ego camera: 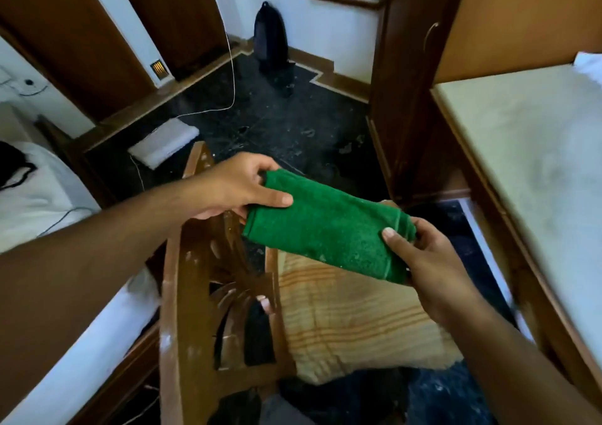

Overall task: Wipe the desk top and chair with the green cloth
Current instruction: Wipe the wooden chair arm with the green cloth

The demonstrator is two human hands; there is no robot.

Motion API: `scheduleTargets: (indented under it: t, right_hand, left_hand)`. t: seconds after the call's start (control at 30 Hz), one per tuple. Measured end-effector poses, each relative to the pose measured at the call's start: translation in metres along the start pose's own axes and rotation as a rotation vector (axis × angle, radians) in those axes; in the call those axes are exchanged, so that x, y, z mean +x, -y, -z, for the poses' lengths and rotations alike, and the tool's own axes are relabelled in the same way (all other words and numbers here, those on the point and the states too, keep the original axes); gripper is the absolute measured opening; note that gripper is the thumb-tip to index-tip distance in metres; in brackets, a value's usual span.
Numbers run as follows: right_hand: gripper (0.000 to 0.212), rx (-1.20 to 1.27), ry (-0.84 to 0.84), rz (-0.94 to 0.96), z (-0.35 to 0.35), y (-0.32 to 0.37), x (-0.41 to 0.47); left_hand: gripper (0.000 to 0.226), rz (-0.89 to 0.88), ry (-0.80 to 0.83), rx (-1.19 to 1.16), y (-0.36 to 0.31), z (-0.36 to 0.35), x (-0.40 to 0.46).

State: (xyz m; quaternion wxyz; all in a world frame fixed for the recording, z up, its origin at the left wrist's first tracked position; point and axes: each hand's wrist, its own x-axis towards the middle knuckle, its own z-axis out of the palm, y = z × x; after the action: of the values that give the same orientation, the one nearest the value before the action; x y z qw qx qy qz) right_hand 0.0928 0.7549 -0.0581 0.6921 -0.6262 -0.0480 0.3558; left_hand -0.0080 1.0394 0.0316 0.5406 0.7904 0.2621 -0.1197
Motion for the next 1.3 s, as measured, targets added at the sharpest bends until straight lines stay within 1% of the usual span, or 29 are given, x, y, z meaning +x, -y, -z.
scheduleTargets:
  t: [0.1,0.17,0.23,0.3,0.33,0.37,0.4,0.43,0.47,0.5,0.53,0.57,0.6,0.63,0.67,0.7,0.73,0.77,0.8,0.83,0.87,0.93,1.0,1.03,1.1,1.17,1.3]
  right_hand:
    - [0.022,0.004,-0.002,-0.05,-0.056,-0.023,-0.003]
    - [0.021,-0.012,0.0,-0.12,-0.097,-0.046,-0.001]
    - [0.019,-0.039,0.019,-0.191,-0.139,-0.068,0.002]
    - [0.024,-0.155,0.026,-0.198,-0.175,-0.083,0.006]
    - [0.034,-0.285,0.025,-0.179,-0.192,-0.089,0.008]
    - [0.05,-0.449,0.039,-0.147,-0.208,-0.093,0.008]
    - [0.071,-0.624,0.047,-0.098,-0.223,-0.096,0.008]
    - [0.085,-0.778,0.047,-0.017,-0.234,-0.097,0.005]
    - [0.088,-0.883,0.039,0.088,-0.248,-0.096,0.001]
    - [0.083,-0.922,0.041,0.178,-0.261,-0.094,-0.003]
    - [0.079,-0.923,0.065,0.218,-0.273,-0.091,-0.008]
    - [0.078,-0.9,0.104,0.216,-0.285,-0.087,-0.012]
    - [0.08,-0.857,0.142,0.19,-0.296,-0.084,-0.014]
    - [0.081,-0.825,0.16,0.157,-0.307,-0.082,-0.015]
    - [0.08,-0.812,0.159,0.13,-0.316,-0.079,-0.014]
    - [0.079,-0.824,0.141,0.1,-0.323,-0.077,-0.012]
    - [0.076,-0.853,0.111,0.072,-0.329,-0.077,-0.008]
    - [0.072,-0.888,0.084,0.06,-0.332,-0.077,-0.005]
    - [0.069,-0.923,0.071,0.055,-0.333,-0.078,-0.003]
    - [0.067,-0.949,0.067,0.054,-0.334,-0.079,-0.002]
    - [0.066,-0.966,0.07,0.057,-0.334,-0.079,-0.002]
    - [0.066,-0.993,0.066,0.069,-0.335,-0.079,-0.003]
    - [0.068,-1.021,0.049,0.076,-0.336,-0.08,-0.005]
    - [0.069,-1.024,0.043,0.08,-0.337,-0.08,-0.005]
    - [0.07,-1.007,0.032,0.09,-0.337,-0.081,-0.008]
    - [0.07,-1.0,0.038,0.109,-0.334,-0.083,-0.016]
    - [0.074,-0.968,0.106,0.139,-0.31,-0.097,-0.06]
  left_hand:
    - [0.051,0.031,-0.03,0.032,0.038,0.039,-0.024]
    - [0.049,0.051,-0.052,0.04,0.066,0.069,-0.038]
    - [0.054,0.07,-0.075,0.019,0.096,0.098,-0.05]
    - [0.06,0.104,-0.115,-0.015,0.125,0.122,-0.058]
    - [0.058,0.115,-0.12,-0.034,0.14,0.13,-0.061]
    - [0.053,0.126,-0.111,-0.058,0.153,0.135,-0.062]
    - [0.049,0.139,-0.085,-0.083,0.164,0.138,-0.062]
    - [0.047,0.157,-0.049,-0.101,0.172,0.138,-0.062]
    - [0.049,0.179,-0.01,-0.107,0.177,0.139,-0.061]
    - [0.055,0.197,0.024,-0.088,0.18,0.142,-0.058]
    - [0.063,0.205,0.05,-0.044,0.178,0.145,-0.055]
    - [0.074,0.199,0.053,0.053,0.174,0.149,-0.052]
    - [0.088,0.174,0.011,0.21,0.167,0.152,-0.048]
    - [0.097,0.123,-0.083,0.377,0.158,0.153,-0.042]
    - [0.099,0.022,-0.225,0.506,0.147,0.152,-0.035]
    - [0.09,-0.148,-0.365,0.574,0.138,0.147,-0.025]
    - [0.078,-0.352,-0.443,0.594,0.129,0.139,-0.012]
    - [0.067,-0.523,-0.425,0.621,0.12,0.127,0.001]
    - [0.06,-0.641,-0.338,0.679,0.114,0.114,0.013]
    - [0.055,-0.702,-0.224,0.741,0.112,0.102,0.024]
    - [0.053,-0.699,-0.122,0.786,0.114,0.094,0.034]
    - [0.051,-0.629,-0.026,0.756,0.122,0.09,0.048]
    - [0.05,-0.611,-0.014,0.666,0.129,0.093,0.056]
    - [0.05,-0.615,-0.015,0.666,0.13,0.094,0.059]
    - [0.05,-0.595,-0.006,0.716,0.13,0.095,0.062]
    - [0.05,-0.58,-0.013,0.813,0.127,0.093,0.062]
    - [0.049,-0.548,-0.031,0.949,0.124,0.089,0.06]
